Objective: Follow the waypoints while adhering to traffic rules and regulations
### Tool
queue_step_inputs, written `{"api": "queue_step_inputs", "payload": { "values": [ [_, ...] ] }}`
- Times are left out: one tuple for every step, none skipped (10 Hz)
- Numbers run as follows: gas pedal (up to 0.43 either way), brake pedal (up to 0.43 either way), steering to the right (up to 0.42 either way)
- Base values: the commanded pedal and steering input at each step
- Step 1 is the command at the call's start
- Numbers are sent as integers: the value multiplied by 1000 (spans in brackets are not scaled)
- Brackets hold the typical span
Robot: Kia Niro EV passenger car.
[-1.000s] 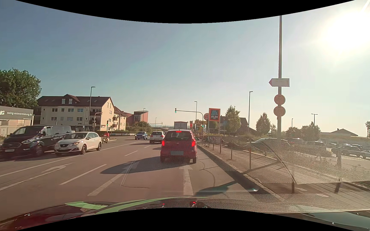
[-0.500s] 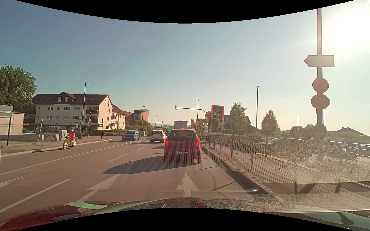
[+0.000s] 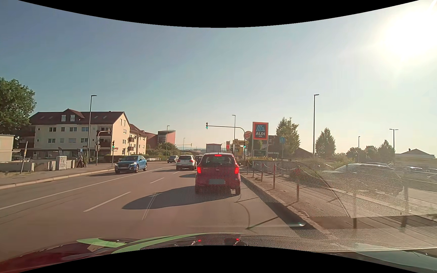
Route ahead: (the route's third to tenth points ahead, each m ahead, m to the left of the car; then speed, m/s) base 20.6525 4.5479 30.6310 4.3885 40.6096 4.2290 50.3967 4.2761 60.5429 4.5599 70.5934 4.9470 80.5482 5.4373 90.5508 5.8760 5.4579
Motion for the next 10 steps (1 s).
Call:
{"api": "queue_step_inputs", "payload": {
  "values": [
    [0, 0, -4],
    [0, 0, -4],
    [0, 0, -4],
    [0, 0, -4],
    [0, 0, -4],
    [0, 0, -5],
    [8, 0, -9],
    [20, 0, -11],
    [20, 0, -10],
    [20, 0, -8]
  ]
}}
